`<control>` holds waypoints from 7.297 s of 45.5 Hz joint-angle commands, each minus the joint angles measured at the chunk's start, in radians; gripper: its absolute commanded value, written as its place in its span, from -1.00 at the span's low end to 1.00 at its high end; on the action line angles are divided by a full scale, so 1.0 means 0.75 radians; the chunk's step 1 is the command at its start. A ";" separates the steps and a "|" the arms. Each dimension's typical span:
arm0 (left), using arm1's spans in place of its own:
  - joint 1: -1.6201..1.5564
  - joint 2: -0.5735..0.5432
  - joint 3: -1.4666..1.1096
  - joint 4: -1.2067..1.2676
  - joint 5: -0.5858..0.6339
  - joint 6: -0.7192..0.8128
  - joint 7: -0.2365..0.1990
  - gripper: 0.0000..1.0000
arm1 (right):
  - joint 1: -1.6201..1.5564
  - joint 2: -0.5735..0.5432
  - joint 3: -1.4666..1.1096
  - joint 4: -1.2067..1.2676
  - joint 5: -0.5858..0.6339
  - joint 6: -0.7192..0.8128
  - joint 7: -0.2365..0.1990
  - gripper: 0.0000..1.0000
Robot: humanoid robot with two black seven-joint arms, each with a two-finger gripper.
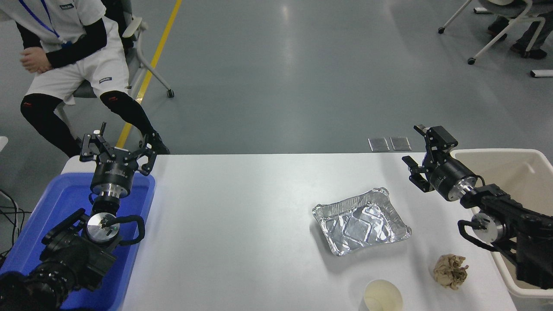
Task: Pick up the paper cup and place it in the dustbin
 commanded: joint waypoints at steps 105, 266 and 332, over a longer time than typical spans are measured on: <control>0.000 0.000 0.000 0.000 0.000 -0.001 0.000 0.98 | 1.787 0.201 -1.797 0.550 -0.769 0.708 -0.014 1.00; 0.000 0.002 0.000 0.000 0.000 -0.001 0.000 0.98 | 0.953 0.142 -1.210 0.876 -0.452 0.708 -0.800 1.00; 0.000 0.002 0.000 0.000 0.000 -0.001 0.000 0.98 | 0.812 0.140 -1.184 0.869 -0.370 0.399 -0.796 0.94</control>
